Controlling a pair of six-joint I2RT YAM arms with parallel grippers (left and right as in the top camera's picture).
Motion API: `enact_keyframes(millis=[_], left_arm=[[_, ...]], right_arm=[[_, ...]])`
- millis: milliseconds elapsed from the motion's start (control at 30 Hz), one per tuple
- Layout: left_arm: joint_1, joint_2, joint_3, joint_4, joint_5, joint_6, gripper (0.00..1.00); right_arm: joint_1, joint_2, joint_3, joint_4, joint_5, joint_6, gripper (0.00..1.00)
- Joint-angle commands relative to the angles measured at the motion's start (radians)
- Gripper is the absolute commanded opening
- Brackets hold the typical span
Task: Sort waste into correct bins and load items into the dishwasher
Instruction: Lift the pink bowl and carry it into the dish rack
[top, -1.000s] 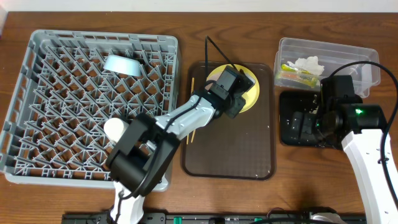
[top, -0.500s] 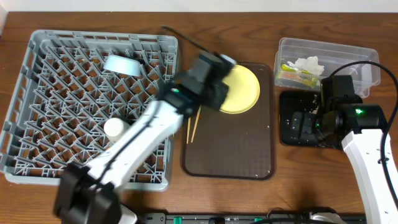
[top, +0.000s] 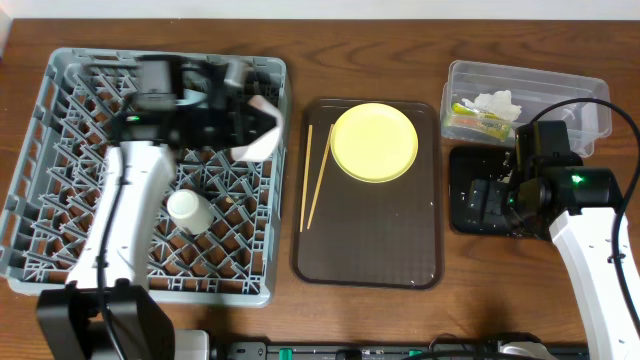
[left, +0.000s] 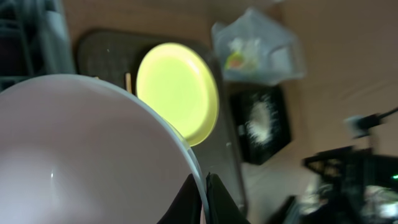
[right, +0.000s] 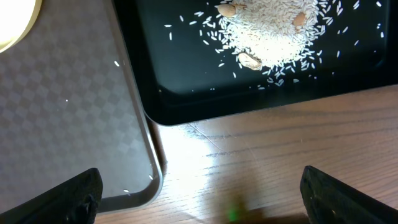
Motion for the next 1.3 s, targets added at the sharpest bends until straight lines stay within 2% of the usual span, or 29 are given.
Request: enact_keyframes(millis=[0, 100, 300, 767, 867, 1000, 1067, 1167, 1267], left_arm=[[0.111, 0.006, -0.029, -0.006, 0.274, -0.008, 0.06], [0.172, 0.019, -0.037, -0.045, 0.36, -0.008, 0.06], [0.241, 0.06, -0.039, -0.078, 0.36, -0.005, 0.06], [0.277, 0.252, -0.039, -0.103, 0.36, -0.004, 0.06], [0.299, 0.279, -0.039, -0.103, 0.314, -0.004, 0.06], [0.328, 0.29, -0.039, -0.114, 0.173, -0.004, 0.07], [0.339, 0.289, -0.039, -0.114, 0.131, -0.004, 0.15], [0.36, 0.289, -0.039, -0.114, 0.11, -0.004, 0.36], [0.383, 0.289, -0.039, -0.114, 0.11, -0.004, 0.49]], right_arm=[[-0.008, -0.012, 0.014, 0.002, 0.014, -0.001, 0.99], [-0.008, -0.012, 0.014, 0.002, 0.014, -0.001, 0.99], [-0.008, -0.012, 0.014, 0.002, 0.014, -0.001, 0.99], [-0.008, -0.012, 0.014, 0.003, 0.014, -0.001, 0.99], [-0.008, -0.012, 0.014, 0.002, 0.014, -0.001, 0.99], [-0.008, -0.012, 0.014, 0.002, 0.013, -0.008, 0.99], [-0.008, -0.012, 0.014, 0.002, 0.014, -0.008, 0.99], [-0.008, -0.012, 0.014, 0.002, 0.014, -0.008, 0.99], [-0.008, -0.012, 0.014, 0.002, 0.013, -0.008, 0.99]])
